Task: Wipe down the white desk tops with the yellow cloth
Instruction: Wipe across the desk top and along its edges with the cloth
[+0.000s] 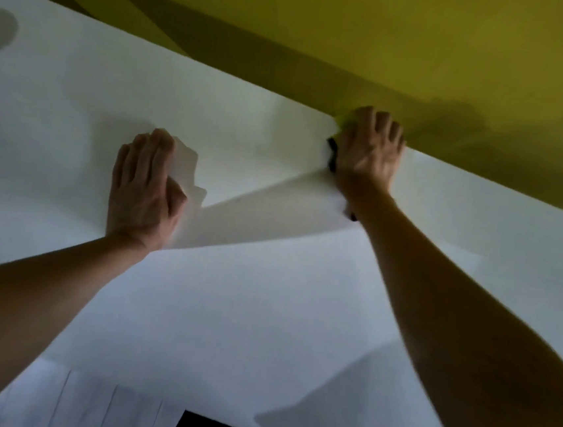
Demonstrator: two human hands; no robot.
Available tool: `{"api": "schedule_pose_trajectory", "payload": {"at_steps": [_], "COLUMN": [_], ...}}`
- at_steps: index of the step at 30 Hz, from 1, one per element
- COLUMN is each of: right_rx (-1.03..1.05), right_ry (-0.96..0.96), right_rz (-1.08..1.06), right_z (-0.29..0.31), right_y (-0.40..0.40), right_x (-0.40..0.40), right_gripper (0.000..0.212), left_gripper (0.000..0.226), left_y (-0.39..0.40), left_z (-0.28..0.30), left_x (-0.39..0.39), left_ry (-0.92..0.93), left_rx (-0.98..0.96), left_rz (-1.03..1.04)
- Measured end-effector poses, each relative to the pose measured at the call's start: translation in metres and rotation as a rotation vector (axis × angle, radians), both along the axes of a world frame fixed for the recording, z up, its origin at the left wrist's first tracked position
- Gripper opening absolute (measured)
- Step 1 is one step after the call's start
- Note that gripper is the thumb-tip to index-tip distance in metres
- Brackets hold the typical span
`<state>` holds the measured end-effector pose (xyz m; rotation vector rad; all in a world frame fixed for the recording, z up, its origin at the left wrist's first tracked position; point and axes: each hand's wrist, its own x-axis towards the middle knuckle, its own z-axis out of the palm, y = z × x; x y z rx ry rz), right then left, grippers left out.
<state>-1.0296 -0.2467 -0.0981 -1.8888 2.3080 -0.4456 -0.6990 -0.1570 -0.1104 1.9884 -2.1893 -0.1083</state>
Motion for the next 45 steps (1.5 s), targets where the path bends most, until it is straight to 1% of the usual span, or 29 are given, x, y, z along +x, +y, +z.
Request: {"api": "schedule_pose_trajectory", "payload": {"at_steps": [3, 5, 7, 9, 12, 15, 17, 19, 21, 23, 25, 28, 30, 32, 34, 37, 39, 42, 45], "right_rx": [0.021, -0.003, 0.017, 0.096, 0.159, 0.195, 0.188, 0.167, 0.144, 0.133, 0.092, 0.046, 0.043, 0.042, 0.076, 0.102, 0.088, 0.099, 0.09], "right_ry": [0.022, 0.019, 0.03, 0.051, 0.019, -0.029, -0.061, -0.089, -0.053, 0.007, -0.012, 0.003, 0.01, -0.021, -0.039, -0.056, -0.056, -0.034, 0.044], "right_rz": [-0.043, -0.067, -0.076, 0.016, 0.194, 0.329, 0.387, 0.377, 0.317, 0.247, 0.17, 0.119, 0.051, -0.006, 0.045, 0.152, 0.191, 0.232, 0.079], "right_z": [0.004, 0.004, 0.006, 0.009, 0.013, 0.018, 0.02, 0.017, 0.011, 0.005, 0.003, 0.002, 0.0, 0.003, 0.007, 0.008, 0.007, 0.001, -0.003], "right_y": [0.023, 0.027, 0.022, 0.011, -0.012, -0.03, -0.028, -0.02, -0.005, 0.015, 0.035, 0.051, 0.049, 0.041, 0.031, 0.015, 0.008, 0.016, 0.042], "right_x": [-0.058, -0.065, -0.051, -0.023, 0.03, 0.051, 0.035, 0.006, -0.034, -0.084, -0.132, -0.172, -0.17, -0.147, -0.113, -0.063, -0.05, -0.08, -0.15], "right_gripper": [0.049, 0.05, 0.053, 0.051, 0.057, 0.052, 0.047, 0.046, 0.049, 0.054, 0.056, 0.041, 0.038, 0.044, 0.052, 0.043, 0.04, 0.045, 0.06], "left_gripper": [0.068, 0.064, 0.06, 0.059, 0.054, 0.048, 0.053, 0.061, 0.064, 0.064, 0.062, 0.06, 0.059, 0.059, 0.059, 0.06, 0.059, 0.059, 0.059], "left_y": [0.003, 0.01, 0.017, 0.024, 0.037, 0.053, 0.059, 0.063, 0.061, 0.061, 0.062, 0.062, 0.06, 0.058, 0.057, 0.056, 0.057, 0.057, 0.057], "left_z": [0.003, 0.002, 0.003, 0.004, 0.011, 0.012, 0.01, 0.008, 0.005, 0.003, 0.002, 0.001, 0.0, 0.001, 0.001, 0.001, 0.001, 0.0, 0.0], "left_x": [-0.006, -0.021, -0.057, -0.108, -0.181, -0.223, -0.238, -0.243, -0.245, -0.244, -0.246, -0.249, -0.252, -0.252, -0.252, -0.252, -0.252, -0.251, -0.252], "left_ry": [-0.056, -0.061, -0.004, 0.075, 0.177, 0.157, 0.153, 0.141, 0.134, 0.141, 0.139, 0.13, 0.123, 0.117, 0.119, 0.113, 0.105, 0.106, 0.096], "left_rx": [0.006, -0.004, -0.018, -0.019, -0.009, 0.022, 0.024, 0.047, 0.059, 0.055, 0.038, 0.025, 0.008, 0.007, -0.003, 0.006, 0.003, -0.004, -0.001], "left_rz": [-0.015, -0.014, -0.041, -0.121, -0.22, -0.305, -0.32, -0.318, -0.324, -0.332, -0.335, -0.332, -0.33, -0.321, -0.322, -0.314, -0.306, -0.32, -0.318]}}
